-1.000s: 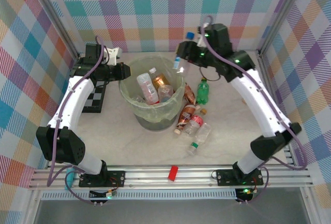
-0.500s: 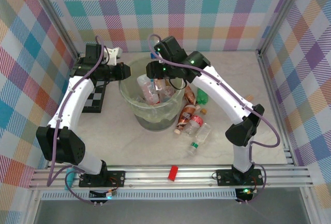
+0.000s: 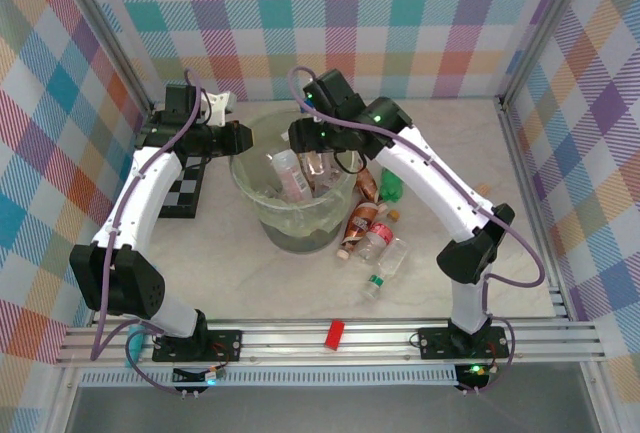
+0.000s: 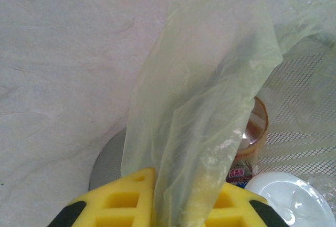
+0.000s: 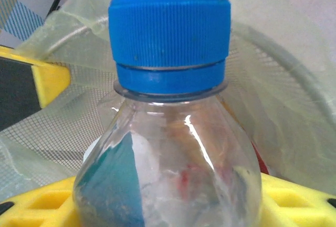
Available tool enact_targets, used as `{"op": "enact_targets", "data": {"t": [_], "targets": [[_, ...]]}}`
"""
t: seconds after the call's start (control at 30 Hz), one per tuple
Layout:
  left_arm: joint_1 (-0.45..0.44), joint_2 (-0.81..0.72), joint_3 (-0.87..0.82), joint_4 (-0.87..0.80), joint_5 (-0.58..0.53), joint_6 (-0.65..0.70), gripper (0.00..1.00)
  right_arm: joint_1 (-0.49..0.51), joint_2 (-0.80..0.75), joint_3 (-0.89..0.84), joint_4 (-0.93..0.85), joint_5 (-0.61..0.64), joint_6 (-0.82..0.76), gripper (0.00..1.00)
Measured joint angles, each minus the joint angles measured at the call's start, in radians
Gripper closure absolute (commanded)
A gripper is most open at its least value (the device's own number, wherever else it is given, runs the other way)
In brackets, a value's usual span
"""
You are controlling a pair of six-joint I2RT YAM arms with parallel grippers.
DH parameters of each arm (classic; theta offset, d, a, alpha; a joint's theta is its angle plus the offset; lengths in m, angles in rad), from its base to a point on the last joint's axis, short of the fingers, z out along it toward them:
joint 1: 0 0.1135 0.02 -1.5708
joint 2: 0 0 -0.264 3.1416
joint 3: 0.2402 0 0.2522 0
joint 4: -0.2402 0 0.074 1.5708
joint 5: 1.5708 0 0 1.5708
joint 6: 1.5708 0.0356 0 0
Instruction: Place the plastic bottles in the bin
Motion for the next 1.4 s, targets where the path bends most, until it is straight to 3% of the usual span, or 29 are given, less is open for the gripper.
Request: {"op": "enact_targets", "data": {"t": [0.17, 0.4, 0.7, 0.9, 1.2, 1.4], "targets": [[0.0, 0.0, 0.0, 0.0, 0.0, 0.0, 0.85, 0.0, 0.013, 0.095, -0.018, 0.029, -0.026, 0.3], [0.0, 0.0, 0.0, 0.0, -0.001, 0.0, 0.85, 0.0, 0.032, 0.129, -0.034, 0.033, -0.048, 0.32], [0.0, 0.0, 0.0, 0.0, -0.002, 0.0, 0.85, 0.0, 0.085, 0.143, -0.051, -0.008, -0.101, 0.65], [0.0, 0.0, 0.0, 0.0, -0.002, 0.0, 0.85, -0.001, 0.155, 0.158, -0.105, 0.026, -0.114, 0.68], [0.0, 0.0, 0.0, 0.001, -0.006, 0.0, 0.85, -0.013, 0.145, 0.0, -0.077, -0.01, -0.087, 0.69], [0.0, 0.0, 0.0, 0.001, -0.007, 0.0, 0.85, -0.013, 0.145, 0.052, -0.087, -0.03, -0.091, 0.65]]}}
